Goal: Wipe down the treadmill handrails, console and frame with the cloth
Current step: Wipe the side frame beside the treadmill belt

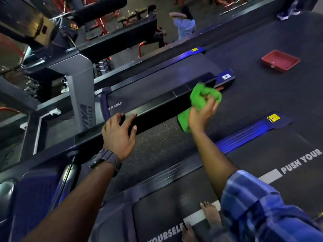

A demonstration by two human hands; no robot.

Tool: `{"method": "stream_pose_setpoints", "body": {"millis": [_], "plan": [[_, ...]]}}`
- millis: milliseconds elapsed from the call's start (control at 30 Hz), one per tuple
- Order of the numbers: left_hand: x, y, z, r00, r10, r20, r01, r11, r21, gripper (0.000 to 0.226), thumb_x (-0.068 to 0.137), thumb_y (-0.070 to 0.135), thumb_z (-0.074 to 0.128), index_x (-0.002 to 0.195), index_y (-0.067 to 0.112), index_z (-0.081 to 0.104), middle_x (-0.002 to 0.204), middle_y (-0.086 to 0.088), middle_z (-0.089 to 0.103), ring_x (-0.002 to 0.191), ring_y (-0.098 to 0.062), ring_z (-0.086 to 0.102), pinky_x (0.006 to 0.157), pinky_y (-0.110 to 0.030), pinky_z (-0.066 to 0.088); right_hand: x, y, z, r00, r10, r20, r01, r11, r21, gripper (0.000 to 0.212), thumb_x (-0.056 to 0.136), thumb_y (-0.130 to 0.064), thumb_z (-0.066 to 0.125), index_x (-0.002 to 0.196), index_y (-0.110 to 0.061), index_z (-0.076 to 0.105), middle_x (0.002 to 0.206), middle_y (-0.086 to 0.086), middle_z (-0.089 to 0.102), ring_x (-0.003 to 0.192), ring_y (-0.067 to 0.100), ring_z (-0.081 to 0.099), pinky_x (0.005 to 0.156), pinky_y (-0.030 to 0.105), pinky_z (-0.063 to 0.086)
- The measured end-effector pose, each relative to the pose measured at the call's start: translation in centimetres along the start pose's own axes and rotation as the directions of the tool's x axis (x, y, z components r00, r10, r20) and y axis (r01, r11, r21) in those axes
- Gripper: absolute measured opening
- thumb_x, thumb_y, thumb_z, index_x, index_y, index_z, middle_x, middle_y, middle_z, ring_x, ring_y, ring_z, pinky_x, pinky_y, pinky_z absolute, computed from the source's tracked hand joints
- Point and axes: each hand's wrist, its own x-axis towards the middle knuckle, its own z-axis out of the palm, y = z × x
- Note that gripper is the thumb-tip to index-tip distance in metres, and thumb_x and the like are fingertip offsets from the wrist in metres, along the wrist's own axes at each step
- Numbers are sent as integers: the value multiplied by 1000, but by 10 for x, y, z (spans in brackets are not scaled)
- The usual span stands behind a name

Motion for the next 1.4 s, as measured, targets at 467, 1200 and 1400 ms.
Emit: {"method": "stream_pose_setpoints", "body": {"millis": [467,1200,1400], "plan": [[-8,-38,-5,1000,-14,-6,14,999,37,41,92,25,47,133,18,49,130,-8,48,116,-30,45,98,-45,40,-81,-55,26,989,-87,117,83,996,34,32,63,-7,57,95,-11,61,104,15,55,96,33,47,87,40,39],[-40,-129,-47,996,-77,36,81,987,-141,61,56,4,33,109,2,64,112,-15,61,106,-34,57,96,-27,35,-196,-21,66,288,-710,642,912,408,41,51,57,-17,81,104,-29,63,98,-4,61,81,25,43,73,38,38],[-40,-139,-46,990,-140,3,135,950,-280,42,71,7,37,106,-2,60,102,-20,60,97,-32,57,87,-29,38,-241,-94,84,644,-640,420,680,730,70,40,81,-9,57,116,-28,60,107,-1,57,90,27,46,81,41,42]]}}
